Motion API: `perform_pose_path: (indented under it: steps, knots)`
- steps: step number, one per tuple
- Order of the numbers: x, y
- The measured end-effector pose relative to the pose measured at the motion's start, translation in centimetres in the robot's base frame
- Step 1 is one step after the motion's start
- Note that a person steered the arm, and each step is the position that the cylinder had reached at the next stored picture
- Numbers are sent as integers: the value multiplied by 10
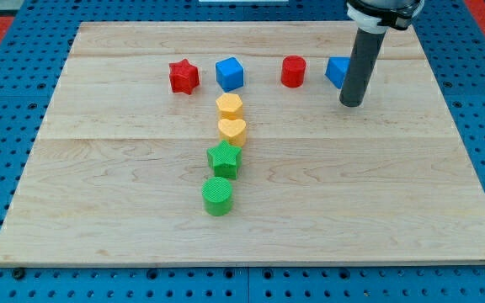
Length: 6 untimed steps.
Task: Move your arm towards top center
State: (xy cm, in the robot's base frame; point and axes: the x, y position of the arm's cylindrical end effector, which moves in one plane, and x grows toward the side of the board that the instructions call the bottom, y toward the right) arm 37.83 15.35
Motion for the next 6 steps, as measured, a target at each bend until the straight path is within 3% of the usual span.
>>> perform_pose_path:
  steps: [3,4,5,6]
  knots:
    - [0,20]
    - [-22,20]
    - [-94,55]
    - [-144,20]
